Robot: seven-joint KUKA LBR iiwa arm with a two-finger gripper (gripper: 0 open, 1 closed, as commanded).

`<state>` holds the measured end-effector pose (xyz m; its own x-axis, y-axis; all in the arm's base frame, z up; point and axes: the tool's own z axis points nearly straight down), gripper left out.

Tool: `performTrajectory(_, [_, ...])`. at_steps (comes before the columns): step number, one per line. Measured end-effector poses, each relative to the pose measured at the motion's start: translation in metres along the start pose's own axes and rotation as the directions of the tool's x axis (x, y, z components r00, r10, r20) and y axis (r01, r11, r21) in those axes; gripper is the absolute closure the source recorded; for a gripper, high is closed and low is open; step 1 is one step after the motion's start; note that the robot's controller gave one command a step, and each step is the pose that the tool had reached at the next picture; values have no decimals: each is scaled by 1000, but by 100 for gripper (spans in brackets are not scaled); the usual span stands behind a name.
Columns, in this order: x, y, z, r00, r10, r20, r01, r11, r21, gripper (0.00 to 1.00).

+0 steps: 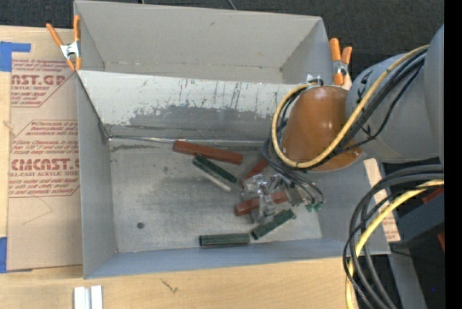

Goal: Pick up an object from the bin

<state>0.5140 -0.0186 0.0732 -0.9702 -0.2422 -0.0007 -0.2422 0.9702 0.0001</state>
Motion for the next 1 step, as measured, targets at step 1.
performTrajectory(1, [0, 0, 0, 1000, 0, 0, 0, 1000, 0, 100])
